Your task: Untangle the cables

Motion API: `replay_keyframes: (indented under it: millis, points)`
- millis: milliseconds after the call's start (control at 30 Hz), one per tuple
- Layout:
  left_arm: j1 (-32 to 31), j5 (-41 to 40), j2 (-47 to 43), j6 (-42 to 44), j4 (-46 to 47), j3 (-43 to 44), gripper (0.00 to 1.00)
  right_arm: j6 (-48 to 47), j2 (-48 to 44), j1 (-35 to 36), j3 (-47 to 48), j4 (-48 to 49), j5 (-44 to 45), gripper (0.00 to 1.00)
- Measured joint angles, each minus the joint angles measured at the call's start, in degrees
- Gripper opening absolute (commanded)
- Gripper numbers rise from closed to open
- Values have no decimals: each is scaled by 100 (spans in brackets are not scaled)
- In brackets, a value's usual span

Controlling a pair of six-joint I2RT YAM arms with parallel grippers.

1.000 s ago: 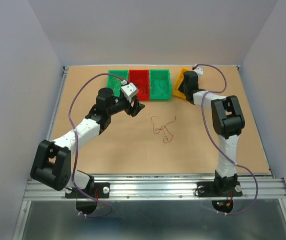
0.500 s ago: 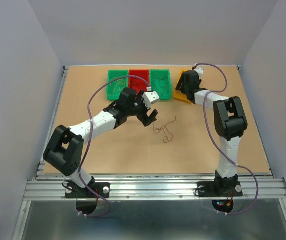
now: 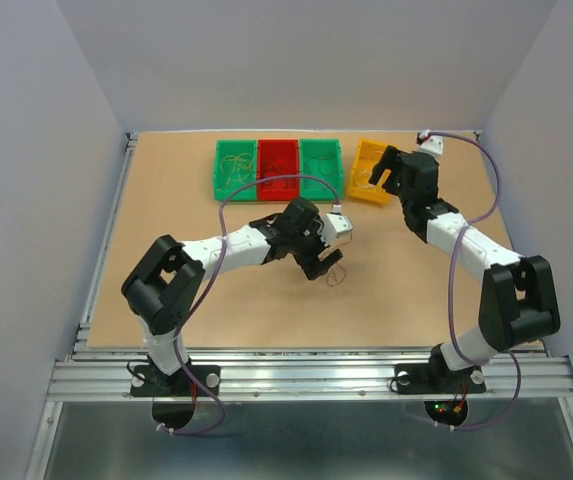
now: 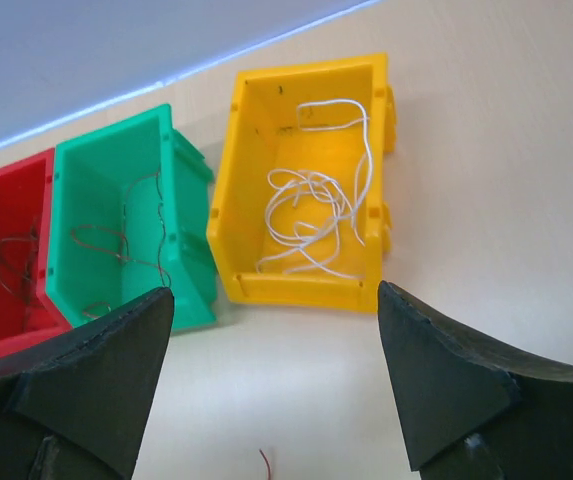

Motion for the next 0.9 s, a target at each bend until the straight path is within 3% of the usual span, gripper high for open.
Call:
replay_keyframes:
  millis: [333,400,433,467,833,900]
  points:
    - [-116,-162,485,-186,-341,160,99,-50,-1019,0,-717,-4,90,89]
    - [-116,-212,538,-197,-289,221,89,-50,-1032,0,-732,2,55,89]
    - [-116,-238,590,-210,-236,249,73,-48,-1032,0,-750,-2,39,88]
    - [-116,-258,621,-227,-195,251,65,-46,-1032,0,-765,-7,35,88]
    - [-118,-466,1029,-127,-87,422,23,57,-1185,0,-1178,24,-212,87]
    - [-131,-439,1029,-70,-109,422,0,59,-1217,0,-1224,31,-243,87]
